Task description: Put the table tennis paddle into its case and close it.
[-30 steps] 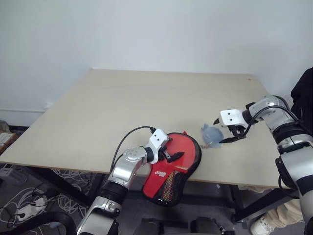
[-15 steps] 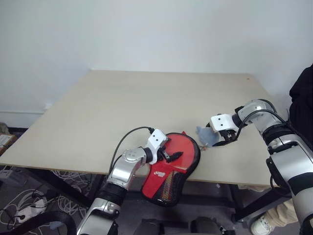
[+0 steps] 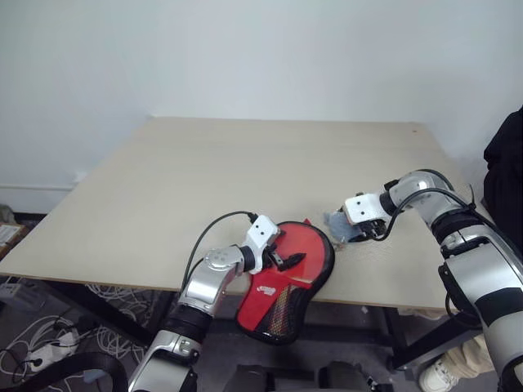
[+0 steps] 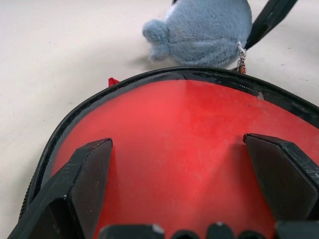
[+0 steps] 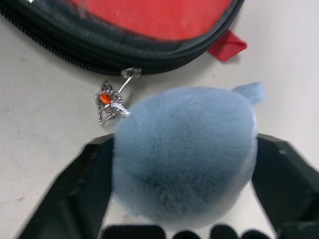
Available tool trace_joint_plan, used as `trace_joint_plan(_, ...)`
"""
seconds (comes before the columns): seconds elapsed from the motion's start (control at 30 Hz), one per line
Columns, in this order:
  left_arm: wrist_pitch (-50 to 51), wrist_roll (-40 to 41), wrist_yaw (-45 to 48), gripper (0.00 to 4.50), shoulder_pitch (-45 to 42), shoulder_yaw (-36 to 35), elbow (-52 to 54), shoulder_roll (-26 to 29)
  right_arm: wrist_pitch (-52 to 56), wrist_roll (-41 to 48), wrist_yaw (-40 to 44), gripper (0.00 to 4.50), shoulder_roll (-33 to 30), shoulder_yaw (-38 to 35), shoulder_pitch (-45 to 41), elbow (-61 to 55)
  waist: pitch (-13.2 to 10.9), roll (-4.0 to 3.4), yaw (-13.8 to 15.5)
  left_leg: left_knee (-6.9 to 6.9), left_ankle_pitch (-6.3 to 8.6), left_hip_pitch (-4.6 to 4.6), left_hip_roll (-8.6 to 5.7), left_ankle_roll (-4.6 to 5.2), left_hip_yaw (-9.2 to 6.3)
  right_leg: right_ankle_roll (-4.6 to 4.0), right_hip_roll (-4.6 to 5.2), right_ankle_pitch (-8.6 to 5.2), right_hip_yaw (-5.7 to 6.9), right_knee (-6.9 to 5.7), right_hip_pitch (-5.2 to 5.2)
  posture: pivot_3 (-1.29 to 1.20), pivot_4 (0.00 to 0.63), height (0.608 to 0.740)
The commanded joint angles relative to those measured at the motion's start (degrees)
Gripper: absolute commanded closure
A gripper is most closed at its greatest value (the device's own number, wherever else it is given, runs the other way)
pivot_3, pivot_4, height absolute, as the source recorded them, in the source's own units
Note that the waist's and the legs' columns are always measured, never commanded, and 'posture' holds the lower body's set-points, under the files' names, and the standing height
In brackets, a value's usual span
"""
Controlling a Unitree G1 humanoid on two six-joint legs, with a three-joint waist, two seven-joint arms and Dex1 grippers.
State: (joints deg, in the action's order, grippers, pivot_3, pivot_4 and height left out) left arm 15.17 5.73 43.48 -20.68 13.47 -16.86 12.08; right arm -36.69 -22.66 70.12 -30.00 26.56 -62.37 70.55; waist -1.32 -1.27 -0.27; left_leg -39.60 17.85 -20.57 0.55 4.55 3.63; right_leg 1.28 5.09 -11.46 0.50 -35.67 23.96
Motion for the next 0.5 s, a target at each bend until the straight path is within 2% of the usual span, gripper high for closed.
trace_joint_plan(0.03,3.4,-1.7,-0.9,0.0,2.9,1.3,-4.2,0.9,-1.6,-0.9,-1.0,1.56,0.4,0.0,-0.9,-0.1,0.0,0.0,0.0,0.0,0.0,0.0,0.0,0.0,0.0,0.0,0.0,0.0,0.0,0.0,0.0,0.0,0.0,0.74)
trace_joint_plan(0.3,3.8,-1.6,-0.9,0.0,3.0,0.9,-3.8,1.1,-2.1,-0.9,0.5,3.47,0.4,0.0,-0.4,-0.3,0.0,0.0,-0.3,0.0,0.0,0.01,0.0,0.0,0.0,0.0,-0.03,0.01,0.0,0.0,-0.01,0.0,0.0,0.74)
trace_joint_plan(0.4,3.9,-1.7,-0.8,0.0,3.0,0.9,-3.7,1.1,-2.1,-1.0,0.3,3.98,0.3,0.1,-0.1,-0.5,0.0,0.0,-0.8,0.0,-0.01,0.0,0.0,0.0,0.0,0.0,-0.02,0.01,0.01,0.0,-0.09,0.0,0.0,0.74)
trace_joint_plan(0.5,3.9,-1.7,-0.9,0.0,2.9,0.9,-3.8,1.1,-1.4,-1.6,-1.6,4.13,-0.1,0.1,0.0,-0.8,0.0,0.0,-1.0,0.0,-0.01,0.03,0.0,0.0,0.0,0.0,-0.01,0.01,0.01,0.0,-0.13,0.0,0.0,0.74)
